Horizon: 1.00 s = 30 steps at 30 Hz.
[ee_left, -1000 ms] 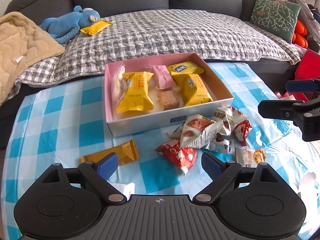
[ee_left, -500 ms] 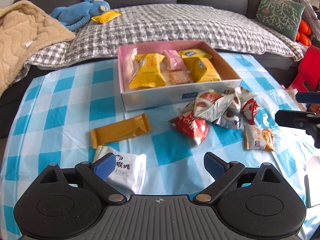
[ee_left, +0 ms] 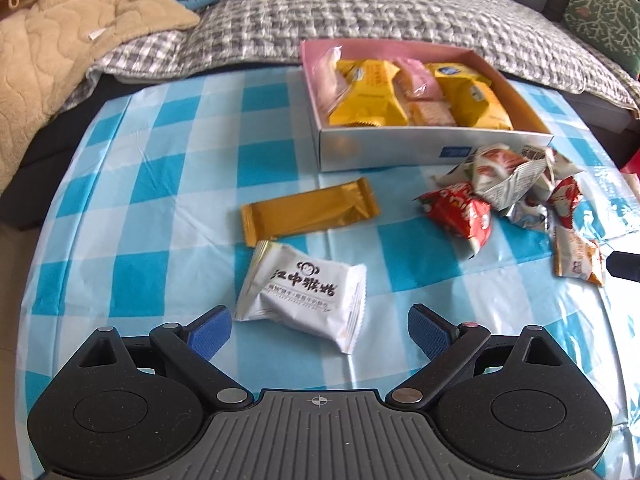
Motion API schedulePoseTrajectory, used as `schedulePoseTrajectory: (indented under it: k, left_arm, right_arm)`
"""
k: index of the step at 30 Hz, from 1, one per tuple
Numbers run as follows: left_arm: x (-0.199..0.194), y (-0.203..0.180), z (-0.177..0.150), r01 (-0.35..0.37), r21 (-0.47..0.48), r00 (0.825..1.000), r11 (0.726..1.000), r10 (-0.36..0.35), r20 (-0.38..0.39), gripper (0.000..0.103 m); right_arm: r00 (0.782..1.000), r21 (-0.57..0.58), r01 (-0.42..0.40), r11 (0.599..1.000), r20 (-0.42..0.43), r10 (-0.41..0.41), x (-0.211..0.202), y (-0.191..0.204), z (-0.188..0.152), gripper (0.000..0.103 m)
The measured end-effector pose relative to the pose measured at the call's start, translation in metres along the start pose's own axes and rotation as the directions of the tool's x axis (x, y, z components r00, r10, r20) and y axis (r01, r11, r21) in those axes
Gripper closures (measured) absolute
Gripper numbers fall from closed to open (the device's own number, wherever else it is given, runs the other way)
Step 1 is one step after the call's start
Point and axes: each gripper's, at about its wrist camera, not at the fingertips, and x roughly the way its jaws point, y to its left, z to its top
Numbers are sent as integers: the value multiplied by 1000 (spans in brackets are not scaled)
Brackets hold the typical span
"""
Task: Organize snacks
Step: 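Withdraw both tools from the box back over the remaining snacks, then lower the right tool onto the orange lotus biscuit packet and close it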
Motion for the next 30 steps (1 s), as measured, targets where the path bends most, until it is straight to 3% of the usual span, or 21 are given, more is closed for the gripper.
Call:
schedulePoseTrajectory:
  k: [6, 16, 24, 30]
  left_arm:
    - [16, 5, 2, -8, 32, 1000, 999, 9, -23, 7]
    - [38, 3, 8, 40, 113, 999, 993, -37, -25, 7]
    - [44, -5, 3, 12, 198, 1000, 980, -9, -14, 8]
    - [44, -2, 4, 6, 191, 1000, 982, -5, -3, 8]
  right_arm:
    - [997, 14, -18, 1000, -70, 18, 12, -4, 0, 0]
    - [980, 3, -64, 998, -188, 63, 43, -10, 1, 0]
    - [981, -53, -54, 997, -191, 43, 56, 0, -2, 0]
    - [985, -75, -64, 995, -167, 50, 56, 3, -1, 4]
